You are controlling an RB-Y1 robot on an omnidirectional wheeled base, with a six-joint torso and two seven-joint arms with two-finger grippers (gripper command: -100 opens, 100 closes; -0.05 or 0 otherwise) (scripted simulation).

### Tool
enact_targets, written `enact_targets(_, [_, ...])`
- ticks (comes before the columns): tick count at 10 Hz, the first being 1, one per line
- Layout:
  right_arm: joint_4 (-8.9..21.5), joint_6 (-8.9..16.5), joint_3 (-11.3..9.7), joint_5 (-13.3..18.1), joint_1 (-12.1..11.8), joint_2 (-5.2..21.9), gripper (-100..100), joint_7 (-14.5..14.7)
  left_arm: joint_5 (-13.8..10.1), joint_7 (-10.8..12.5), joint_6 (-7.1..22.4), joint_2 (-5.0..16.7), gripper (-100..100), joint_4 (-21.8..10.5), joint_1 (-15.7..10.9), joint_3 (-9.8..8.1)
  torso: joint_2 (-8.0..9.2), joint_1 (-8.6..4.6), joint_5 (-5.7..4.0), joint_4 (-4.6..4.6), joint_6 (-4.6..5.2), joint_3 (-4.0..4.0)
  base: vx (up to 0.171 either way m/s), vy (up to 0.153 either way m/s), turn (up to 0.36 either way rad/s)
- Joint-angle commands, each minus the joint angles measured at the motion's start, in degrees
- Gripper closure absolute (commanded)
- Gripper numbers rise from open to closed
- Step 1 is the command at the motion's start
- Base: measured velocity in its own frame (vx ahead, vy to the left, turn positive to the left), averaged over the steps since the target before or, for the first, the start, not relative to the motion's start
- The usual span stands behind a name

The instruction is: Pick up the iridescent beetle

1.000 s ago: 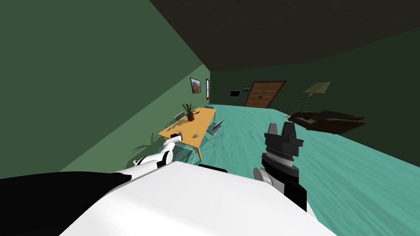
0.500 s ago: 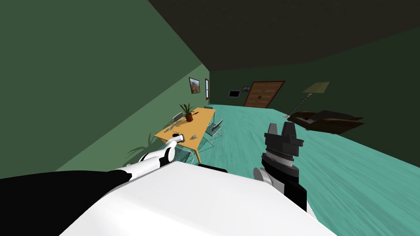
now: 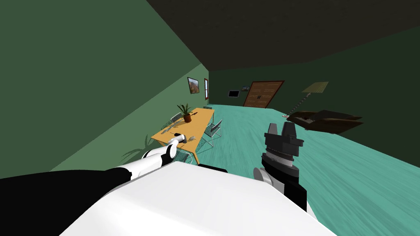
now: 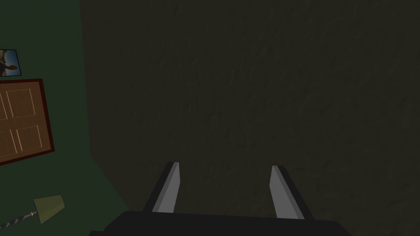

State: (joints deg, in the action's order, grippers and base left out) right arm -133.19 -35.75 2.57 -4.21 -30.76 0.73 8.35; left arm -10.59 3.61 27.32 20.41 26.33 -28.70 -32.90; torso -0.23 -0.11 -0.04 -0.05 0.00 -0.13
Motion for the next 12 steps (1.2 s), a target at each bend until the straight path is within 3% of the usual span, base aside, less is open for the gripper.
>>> enact_targets(1, [0.0, 0.0, 0.0, 0.0, 0.0, 0.0, 0, 0.0, -0.3, -0.2, 0.8, 0.1, -100, -2.6, -1.3, -0.30, 0.00, 0.00, 0.00, 0.00, 0.00, 0.00, 0.057, -0.024, -0.018])
enact_targets(4, [0.0, 0.0, 0.0, 0.0, 0.0, 0.0, 0, 0.0, -0.7, -0.3, 2.6, -0.2, -100, -5.5, -2.7, -0.76, 0.03, -0.03, 0.00, 0.00, -0.01, 0.01, 0.066, -0.031, -0.018])
enact_targets(9, [0.0, 0.0, 0.0, 0.0, 0.0, 0.0, 0, 0.0, -0.5, -0.1, 3.3, -0.6, -100, -4.8, -2.4, -0.76, 0.22, 0.06, 0.02, 0.04, -0.02, 0.12, 0.020, -0.007, -0.003])
enact_targets(10, [0.0, 0.0, 0.0, 0.0, 0.0, 0.0, 0, 0.0, -0.5, -0.1, 3.2, -0.6, 0, -5.0, -2.4, -0.77, 0.24, 0.07, 0.02, 0.05, -0.02, 0.14, 0.000, 0.000, 0.000])
enact_targets(11, [0.0, 0.0, 0.0, 0.0, 0.0, 0.0, 0, 0.0, 0.6, 2.7, 3.3, -1.1, -100, -3.8, -1.6, 0.30, 0.25, 0.08, 0.02, 0.05, -0.02, 0.14, -0.017, 0.036, -0.172])
enact_targets(12, [0.0, 0.0, 0.0, 0.0, 0.0, 0.0, 0, 0.0, 0.6, 3.0, 3.3, -1.1, -100, -3.8, -1.6, 0.30, 0.31, 0.19, 0.04, 0.06, 0.02, 0.18, -0.026, 0.059, -0.082])
